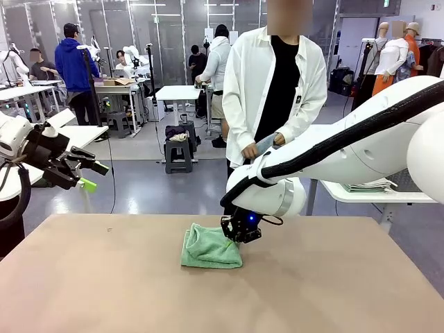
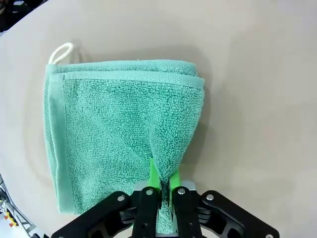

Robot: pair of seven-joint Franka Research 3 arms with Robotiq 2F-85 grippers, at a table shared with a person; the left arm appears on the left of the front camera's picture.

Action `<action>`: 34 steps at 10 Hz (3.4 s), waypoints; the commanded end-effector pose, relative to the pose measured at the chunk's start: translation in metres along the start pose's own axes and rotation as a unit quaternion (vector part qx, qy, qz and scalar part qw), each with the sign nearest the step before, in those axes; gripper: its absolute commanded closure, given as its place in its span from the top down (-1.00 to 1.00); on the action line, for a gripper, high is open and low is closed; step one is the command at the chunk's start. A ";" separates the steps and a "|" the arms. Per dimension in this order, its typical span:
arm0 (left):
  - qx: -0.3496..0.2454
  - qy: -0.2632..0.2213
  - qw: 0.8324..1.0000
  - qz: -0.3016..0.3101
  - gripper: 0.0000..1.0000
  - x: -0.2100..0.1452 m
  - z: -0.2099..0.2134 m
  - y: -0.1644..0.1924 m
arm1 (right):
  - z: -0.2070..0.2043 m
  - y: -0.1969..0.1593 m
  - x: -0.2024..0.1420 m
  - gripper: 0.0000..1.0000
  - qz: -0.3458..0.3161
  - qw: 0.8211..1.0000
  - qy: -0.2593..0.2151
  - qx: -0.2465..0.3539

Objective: Fold the towels and place them in the basket.
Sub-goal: Place the folded Towel with hook on the right side of the table.

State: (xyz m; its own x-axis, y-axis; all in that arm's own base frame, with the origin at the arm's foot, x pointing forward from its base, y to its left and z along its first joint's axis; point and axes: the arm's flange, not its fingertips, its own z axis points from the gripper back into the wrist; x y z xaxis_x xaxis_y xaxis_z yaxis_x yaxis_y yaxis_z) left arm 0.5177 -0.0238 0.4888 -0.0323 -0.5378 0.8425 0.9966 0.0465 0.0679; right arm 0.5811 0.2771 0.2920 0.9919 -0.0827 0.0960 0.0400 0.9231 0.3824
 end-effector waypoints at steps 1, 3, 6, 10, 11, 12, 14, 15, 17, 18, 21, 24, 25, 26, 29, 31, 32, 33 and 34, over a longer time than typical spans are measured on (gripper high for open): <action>0.001 0.000 1.000 -0.008 1.00 0.001 0.001 -0.001 | 0.000 0.000 0.000 -0.83 0.000 1.000 0.000 0.000; 0.001 0.000 1.000 -0.008 1.00 0.001 0.001 -0.001 | 0.029 -0.026 -0.004 -0.84 0.011 1.000 -0.004 0.022; 0.001 0.000 1.000 -0.008 1.00 0.001 0.001 -0.001 | 0.093 -0.105 -0.023 -0.84 0.106 0.993 0.053 0.013; 0.001 0.000 1.000 -0.008 1.00 0.001 0.001 -0.001 | 0.155 -0.240 -0.012 -0.84 0.126 0.991 -0.001 -0.035; 0.001 0.000 1.000 -0.008 1.00 0.001 0.001 -0.001 | 0.161 -0.267 -0.002 -0.84 0.110 0.993 -0.020 -0.025; 0.001 0.000 1.000 -0.008 1.00 0.001 0.001 -0.001 | 0.165 -0.290 0.008 -0.84 0.112 0.993 -0.033 -0.024; 0.001 0.000 1.000 -0.008 1.00 0.001 0.001 -0.001 | 0.176 -0.330 0.030 -0.84 0.103 0.993 -0.055 -0.021; 0.001 0.000 1.000 -0.008 1.00 0.001 0.001 -0.001 | 0.184 -0.342 0.035 -0.84 0.100 0.993 -0.058 -0.027; 0.001 0.000 1.000 -0.008 1.00 0.001 0.001 -0.001 | 0.198 -0.364 0.040 -0.84 0.095 0.993 -0.058 -0.032; 0.001 0.000 1.000 -0.008 1.00 0.001 0.001 -0.001 | 0.203 -0.375 0.043 -0.84 0.094 0.993 -0.058 -0.037; 0.001 0.000 1.000 -0.008 1.00 0.001 0.001 -0.001 | 0.197 -0.382 0.042 -0.43 0.114 0.991 -0.061 -0.033; 0.001 0.000 1.000 -0.008 1.00 0.001 0.001 -0.001 | 0.199 -0.383 0.042 0.37 0.113 0.990 -0.067 -0.056; 0.001 0.000 1.000 -0.008 1.00 0.001 0.001 -0.001 | 0.201 -0.384 0.043 -0.01 0.106 0.990 -0.066 -0.067; 0.001 0.000 1.000 -0.008 1.00 0.001 0.001 -0.001 | 0.203 -0.384 0.042 0.77 0.098 0.990 -0.061 -0.080; 0.001 0.000 1.000 -0.008 1.00 0.001 0.001 -0.001 | 0.238 -0.368 0.030 0.79 0.099 0.986 -0.078 -0.110; 0.001 0.000 1.000 -0.008 1.00 0.001 0.001 -0.001 | 0.280 -0.324 0.003 1.00 0.089 0.984 -0.081 -0.128; 0.001 0.000 1.000 -0.008 1.00 0.001 0.001 -0.001 | 0.309 -0.291 -0.017 1.00 0.065 0.985 -0.088 -0.130; 0.001 0.000 1.000 -0.008 1.00 0.001 0.001 -0.001 | 0.345 -0.256 -0.044 1.00 0.059 0.985 -0.106 -0.123; 0.001 0.000 1.000 -0.008 1.00 0.001 0.001 -0.001 | 0.369 -0.229 -0.066 1.00 0.055 0.984 -0.116 -0.120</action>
State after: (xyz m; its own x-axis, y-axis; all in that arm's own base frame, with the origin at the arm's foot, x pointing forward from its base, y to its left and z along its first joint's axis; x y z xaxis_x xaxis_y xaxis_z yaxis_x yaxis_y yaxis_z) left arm 0.5178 -0.0237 0.4888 -0.0322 -0.5378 0.8424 0.9966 0.0467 0.0679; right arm 0.4901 -0.0879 0.5110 0.9393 -0.0011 0.3431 -0.0456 0.9907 0.1282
